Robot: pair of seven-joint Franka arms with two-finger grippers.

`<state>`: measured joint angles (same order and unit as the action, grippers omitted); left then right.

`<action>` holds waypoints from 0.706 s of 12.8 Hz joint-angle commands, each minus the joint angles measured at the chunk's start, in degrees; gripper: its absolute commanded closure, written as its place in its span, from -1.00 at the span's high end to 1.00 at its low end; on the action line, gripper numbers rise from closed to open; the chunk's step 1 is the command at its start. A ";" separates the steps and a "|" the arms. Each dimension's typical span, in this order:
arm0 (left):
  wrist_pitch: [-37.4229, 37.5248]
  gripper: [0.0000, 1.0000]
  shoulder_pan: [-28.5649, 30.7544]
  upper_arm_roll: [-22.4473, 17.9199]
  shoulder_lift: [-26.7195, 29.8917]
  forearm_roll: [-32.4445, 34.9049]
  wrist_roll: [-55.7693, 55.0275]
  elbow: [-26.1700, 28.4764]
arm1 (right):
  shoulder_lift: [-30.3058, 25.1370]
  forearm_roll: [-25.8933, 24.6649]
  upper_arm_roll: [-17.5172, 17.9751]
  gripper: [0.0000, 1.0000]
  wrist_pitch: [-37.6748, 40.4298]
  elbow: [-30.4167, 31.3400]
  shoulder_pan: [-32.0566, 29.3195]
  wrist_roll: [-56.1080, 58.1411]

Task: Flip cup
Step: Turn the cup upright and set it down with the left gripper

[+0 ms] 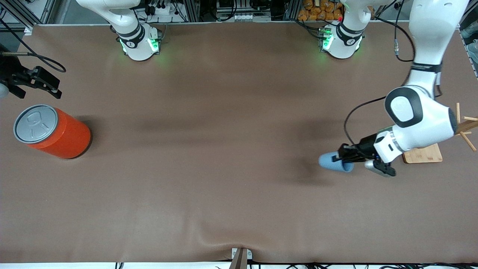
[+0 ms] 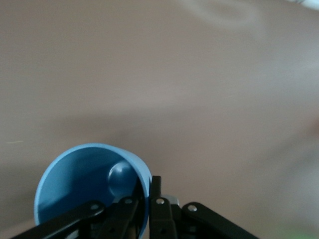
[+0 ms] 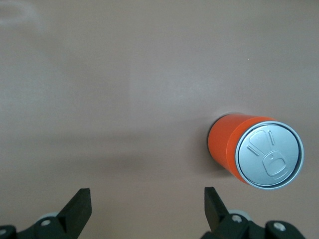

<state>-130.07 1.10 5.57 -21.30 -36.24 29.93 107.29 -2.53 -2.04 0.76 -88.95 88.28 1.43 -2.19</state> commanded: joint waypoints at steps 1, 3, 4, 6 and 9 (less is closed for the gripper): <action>-5.43 -1.00 0.48 -1.43 0.64 14.46 -3.54 1.60 | -0.90 0.90 0.03 1.00 0.09 0.23 -0.64 0.16; -8.52 -1.00 1.54 -1.52 0.99 23.20 -8.46 2.48 | -0.90 0.90 0.03 1.00 0.18 0.23 -0.55 0.16; -9.14 -1.00 1.19 -1.61 1.78 25.15 -10.23 3.00 | -0.90 0.90 0.03 1.00 0.18 0.23 -0.55 0.16; -14.38 -1.00 0.49 -1.18 3.36 29.19 -16.98 7.46 | -0.90 0.90 0.12 1.00 1.66 0.23 -0.63 -0.01; -22.40 -1.00 -1.27 -1.00 6.08 34.21 -25.87 16.08 | -0.90 0.99 0.03 1.00 1.76 0.14 -0.72 -0.10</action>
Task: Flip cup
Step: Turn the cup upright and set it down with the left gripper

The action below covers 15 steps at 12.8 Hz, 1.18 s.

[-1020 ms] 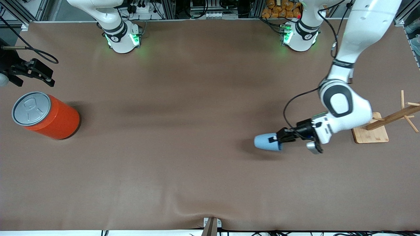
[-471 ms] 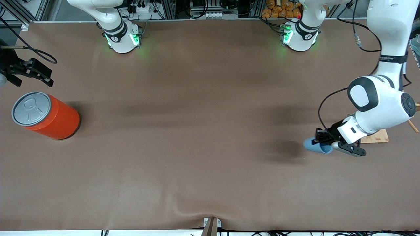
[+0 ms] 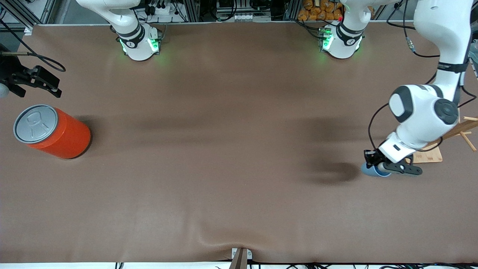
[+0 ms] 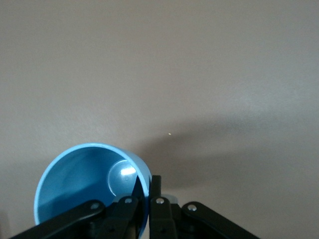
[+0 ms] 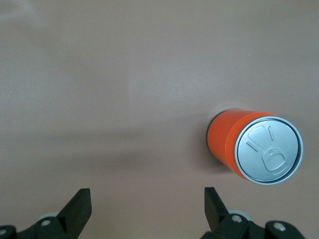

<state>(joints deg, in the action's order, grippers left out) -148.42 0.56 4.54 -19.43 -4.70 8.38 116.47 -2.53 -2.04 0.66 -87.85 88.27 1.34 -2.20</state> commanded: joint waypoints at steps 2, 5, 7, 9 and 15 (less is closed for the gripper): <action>-8.00 -1.00 -0.83 0.21 4.76 2.95 -4.78 10.61 | -0.89 0.98 0.13 1.00 0.75 0.15 -0.64 0.00; -15.57 -1.00 -0.92 0.30 3.79 2.95 -5.22 14.66 | -0.89 0.98 0.13 1.00 0.75 0.24 -0.64 0.00; -15.41 -0.97 -0.83 0.38 3.79 3.03 -5.22 14.67 | -0.89 0.98 0.13 1.00 0.75 0.24 -0.64 -0.09; -12.35 0.99 -0.74 0.47 4.49 3.03 -5.04 13.79 | -0.89 0.98 0.13 1.00 0.84 0.24 -0.64 0.00; 20.16 1.00 -0.13 0.82 9.32 2.07 -4.69 -0.96 | -0.89 1.07 0.13 1.00 0.84 0.24 -0.73 0.00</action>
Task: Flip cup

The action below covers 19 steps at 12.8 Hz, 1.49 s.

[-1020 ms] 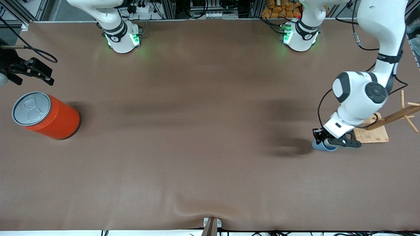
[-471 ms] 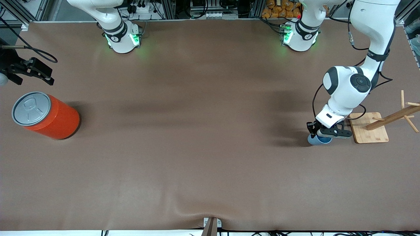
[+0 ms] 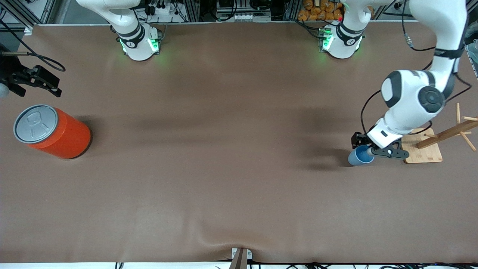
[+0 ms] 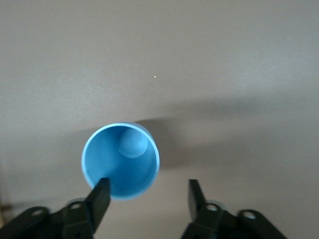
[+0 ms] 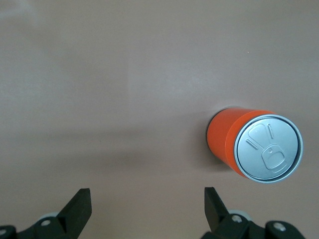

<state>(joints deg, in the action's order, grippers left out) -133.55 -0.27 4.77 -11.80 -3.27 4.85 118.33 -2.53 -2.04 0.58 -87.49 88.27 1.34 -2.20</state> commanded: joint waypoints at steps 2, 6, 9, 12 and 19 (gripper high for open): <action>17.20 1.00 0.62 0.51 2.74 0.63 -1.60 -10.97 | -0.89 1.07 0.21 1.00 0.48 0.24 -0.63 0.00; 26.93 1.00 0.62 0.51 8.44 0.72 -6.35 -16.46 | -0.89 1.07 0.21 1.00 0.48 0.24 -0.72 0.00; 35.07 1.00 0.97 0.07 8.82 0.99 -5.65 -24.95 | -0.89 1.07 0.21 1.00 0.39 0.24 -0.72 0.00; 41.42 1.00 0.80 -0.11 9.07 1.95 -6.17 -28.77 | -0.89 1.07 0.21 1.00 0.39 0.24 -0.72 0.00; 45.30 1.00 0.89 -0.02 13.64 3.80 -6.26 -28.94 | -0.89 1.07 0.03 1.00 0.39 0.24 -0.81 0.26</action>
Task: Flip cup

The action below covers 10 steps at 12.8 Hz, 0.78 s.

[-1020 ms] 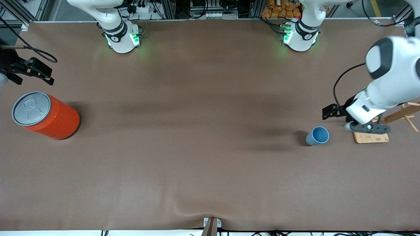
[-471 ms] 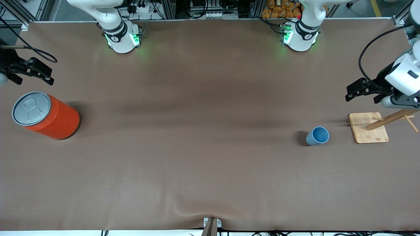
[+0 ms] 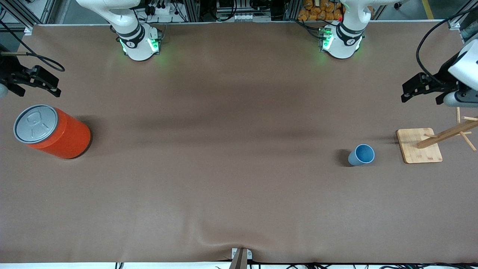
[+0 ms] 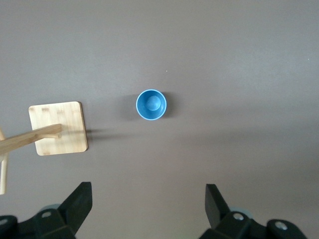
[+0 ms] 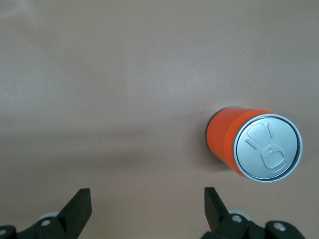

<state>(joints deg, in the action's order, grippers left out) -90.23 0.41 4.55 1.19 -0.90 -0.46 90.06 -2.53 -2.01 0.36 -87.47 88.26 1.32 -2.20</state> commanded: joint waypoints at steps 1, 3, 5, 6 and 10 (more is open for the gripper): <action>2.77 1.00 0.21 0.11 1.26 1.43 -0.95 -0.59 | -0.89 1.04 0.26 1.00 0.37 0.25 -0.79 0.35; 3.74 1.00 0.12 0.46 2.58 1.43 -1.12 -0.59 | -0.89 1.13 0.26 1.00 0.37 0.25 -0.79 0.44; 4.62 1.00 0.12 0.63 2.85 1.43 -1.12 -0.68 | -0.89 1.13 0.26 1.00 0.37 0.25 -0.79 0.44; 5.24 1.00 0.12 0.63 2.85 1.51 -1.12 -1.64 | -0.89 1.13 0.26 1.00 0.37 0.25 -0.79 0.44; 8.49 1.00 0.21 -0.16 1.71 1.51 -0.95 -5.60 | -0.89 1.22 0.26 1.00 0.37 0.25 -0.79 0.44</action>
<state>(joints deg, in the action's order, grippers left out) -83.84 0.41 4.50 3.70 -0.82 -0.46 86.43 -2.53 -1.88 0.32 -87.47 88.26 1.32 -2.20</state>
